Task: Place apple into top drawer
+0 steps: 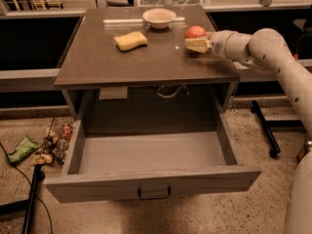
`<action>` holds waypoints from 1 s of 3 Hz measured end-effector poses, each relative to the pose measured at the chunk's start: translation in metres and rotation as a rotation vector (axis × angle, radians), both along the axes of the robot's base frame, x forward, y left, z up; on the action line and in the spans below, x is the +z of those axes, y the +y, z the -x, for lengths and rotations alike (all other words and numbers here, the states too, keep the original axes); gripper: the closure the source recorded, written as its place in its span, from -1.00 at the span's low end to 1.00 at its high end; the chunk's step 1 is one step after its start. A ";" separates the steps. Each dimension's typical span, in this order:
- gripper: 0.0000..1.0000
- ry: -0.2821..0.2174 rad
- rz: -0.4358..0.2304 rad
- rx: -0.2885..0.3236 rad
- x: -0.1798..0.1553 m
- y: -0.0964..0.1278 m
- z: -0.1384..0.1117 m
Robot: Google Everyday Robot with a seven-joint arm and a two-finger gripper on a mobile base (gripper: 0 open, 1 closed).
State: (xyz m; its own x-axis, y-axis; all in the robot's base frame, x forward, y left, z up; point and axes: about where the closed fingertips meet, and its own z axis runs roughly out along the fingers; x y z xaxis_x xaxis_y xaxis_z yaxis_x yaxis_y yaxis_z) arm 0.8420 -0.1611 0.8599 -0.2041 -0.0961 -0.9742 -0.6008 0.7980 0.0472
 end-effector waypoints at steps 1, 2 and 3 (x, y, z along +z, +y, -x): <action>1.00 -0.101 0.061 0.144 0.027 0.018 0.048; 1.00 -0.160 0.148 0.294 0.038 0.028 0.097; 1.00 -0.159 0.159 0.324 0.034 0.034 0.101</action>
Offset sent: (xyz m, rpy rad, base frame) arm -0.1624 0.0309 0.0470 -0.2603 -0.2255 0.4823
